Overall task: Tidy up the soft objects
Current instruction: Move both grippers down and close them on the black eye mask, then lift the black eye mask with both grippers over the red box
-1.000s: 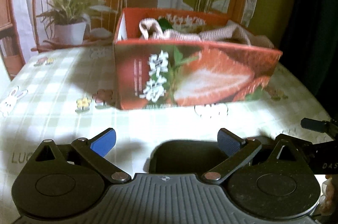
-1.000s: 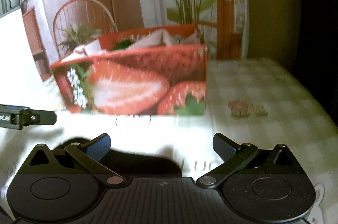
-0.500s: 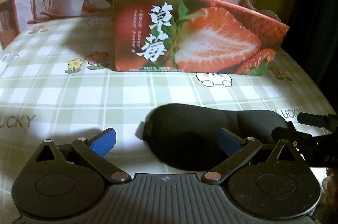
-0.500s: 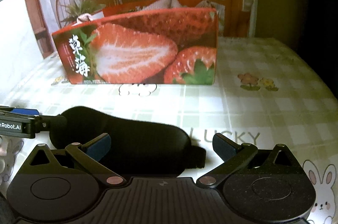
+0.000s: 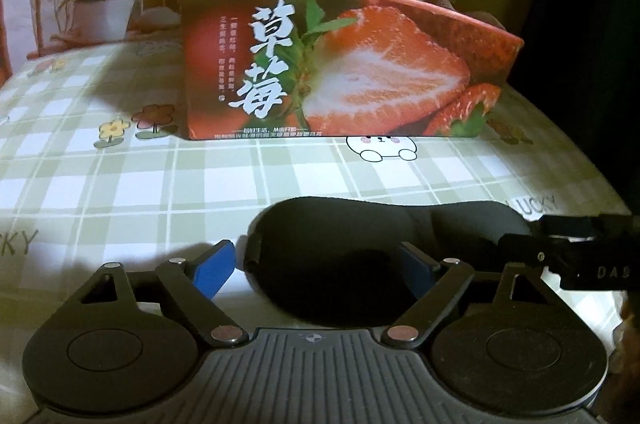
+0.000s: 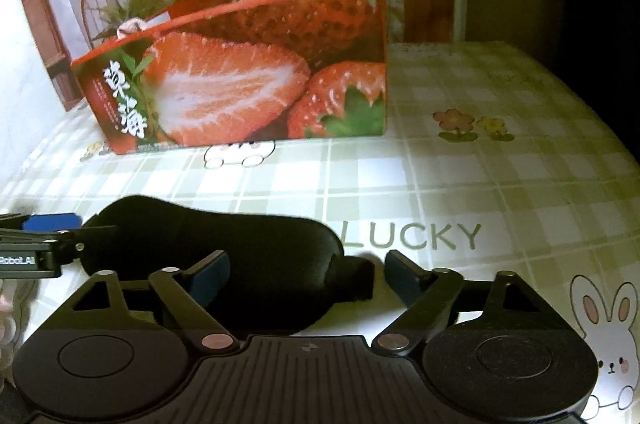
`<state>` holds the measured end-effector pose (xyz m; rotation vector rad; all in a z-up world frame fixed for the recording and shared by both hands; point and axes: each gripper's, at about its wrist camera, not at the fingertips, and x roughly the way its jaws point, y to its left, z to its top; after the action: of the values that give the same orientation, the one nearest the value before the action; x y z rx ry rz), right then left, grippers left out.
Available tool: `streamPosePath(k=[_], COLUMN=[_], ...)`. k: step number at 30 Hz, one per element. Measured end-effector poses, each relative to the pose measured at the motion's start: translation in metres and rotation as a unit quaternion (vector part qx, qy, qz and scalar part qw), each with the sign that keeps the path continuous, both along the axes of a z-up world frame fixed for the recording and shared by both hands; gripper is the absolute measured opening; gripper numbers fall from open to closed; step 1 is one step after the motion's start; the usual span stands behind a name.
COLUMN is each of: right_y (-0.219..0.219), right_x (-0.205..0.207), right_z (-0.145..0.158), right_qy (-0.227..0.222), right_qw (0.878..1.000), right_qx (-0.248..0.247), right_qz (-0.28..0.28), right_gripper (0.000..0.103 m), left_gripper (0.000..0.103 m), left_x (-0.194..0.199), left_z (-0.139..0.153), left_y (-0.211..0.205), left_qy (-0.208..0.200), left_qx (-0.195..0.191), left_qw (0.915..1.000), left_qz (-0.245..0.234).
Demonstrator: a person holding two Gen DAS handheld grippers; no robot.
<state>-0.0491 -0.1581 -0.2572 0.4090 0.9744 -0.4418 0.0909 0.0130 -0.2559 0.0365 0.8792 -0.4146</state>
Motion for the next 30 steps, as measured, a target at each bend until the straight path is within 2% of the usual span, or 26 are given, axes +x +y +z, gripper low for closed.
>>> streamPosePath(k=[3,9,12,14,18,19,23,27,30], right_y=[0.002,0.004,0.004,0.003,-0.002,-0.004,-0.005,-0.01,-0.014], right_x=[0.002,0.003,0.003,0.003,0.001,0.0,-0.001,-0.004,-0.006], right_z=[-0.001,0.0,0.0,0.001,0.004,0.005,0.008,0.014,0.022], right_qy=[0.003,-0.01,-0.015,-0.02,-0.03,-0.033,-0.043,-0.062,-0.084], right_qw=[1.0,1.0,0.999,0.999,0.999,0.999,0.999,0.998,0.996], right_qx=[-0.001,0.014,0.019,0.023,0.017,0.02,0.025,0.031,0.039], right_qz=[0.005,0.016,0.021,0.024,0.018,0.015,0.014,0.005,0.002], right_gripper=[0.077,0.057,0.049,0.043,0.039,0.037,0.033,0.03,0.022], left_gripper=[0.085,0.077,0.068,0.052,0.036,0.029,0.024,0.023,0.023], left_x=[-0.002,-0.003,-0.004,-0.003,-0.001,-0.002,-0.006,-0.008,-0.009], left_z=[0.0,0.001,0.001,0.001,0.001,0.002,0.01,0.018,0.029], left_y=[0.0,0.0,0.003,0.006,0.011,0.01,0.008,0.013,0.012], left_qy=[-0.001,0.003,0.001,0.0,0.004,0.001,-0.021,-0.041,-0.061], left_qx=[-0.003,-0.02,-0.022,-0.026,-0.051,-0.053,-0.056,-0.066,-0.071], left_qw=[1.0,0.9997,0.9997,0.9997,0.9987,0.9986,0.9982,0.997,0.9956], left_qz=[-0.004,-0.01,-0.006,0.001,0.001,-0.003,-0.007,0.005,0.003])
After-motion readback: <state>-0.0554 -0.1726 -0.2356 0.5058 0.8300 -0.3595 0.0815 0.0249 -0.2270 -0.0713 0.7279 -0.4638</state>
